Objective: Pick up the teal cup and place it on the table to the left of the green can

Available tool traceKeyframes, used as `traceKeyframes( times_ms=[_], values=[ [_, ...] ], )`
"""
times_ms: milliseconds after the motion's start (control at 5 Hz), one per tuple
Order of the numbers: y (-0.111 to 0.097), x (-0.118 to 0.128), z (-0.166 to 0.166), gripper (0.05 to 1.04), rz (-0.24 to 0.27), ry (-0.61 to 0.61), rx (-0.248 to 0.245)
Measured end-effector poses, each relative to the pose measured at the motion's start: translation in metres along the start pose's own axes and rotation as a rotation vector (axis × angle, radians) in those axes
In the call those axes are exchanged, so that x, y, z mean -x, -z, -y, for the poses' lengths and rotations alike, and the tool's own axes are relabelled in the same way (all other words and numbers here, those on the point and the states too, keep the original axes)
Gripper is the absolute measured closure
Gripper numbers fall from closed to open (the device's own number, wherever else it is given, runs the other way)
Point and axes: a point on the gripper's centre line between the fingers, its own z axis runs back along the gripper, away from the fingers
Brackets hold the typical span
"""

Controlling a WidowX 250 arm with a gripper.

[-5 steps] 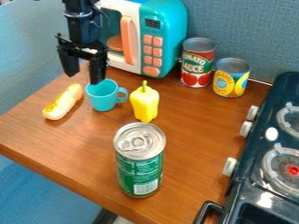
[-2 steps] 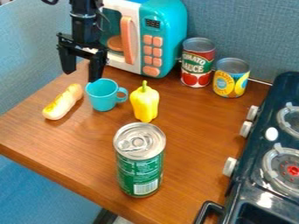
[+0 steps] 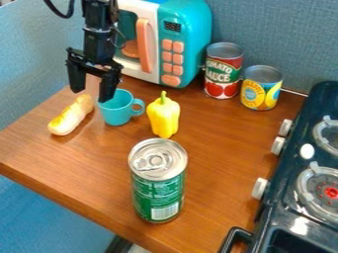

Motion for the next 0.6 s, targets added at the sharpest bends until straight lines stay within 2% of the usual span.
traceKeyframes(
  times_ms=[200, 400, 600],
  values=[
    [0.0047, -0.0040, 0.0000, 0.083, -0.011, 0.006, -0.004],
    [0.0119, -0.0056, -0.0008, 0.144, -0.029, -0.002, -0.015],
    [0.0142, -0.0065, -0.0030, 0.414, -0.041, -0.007, -0.032]
  ],
)
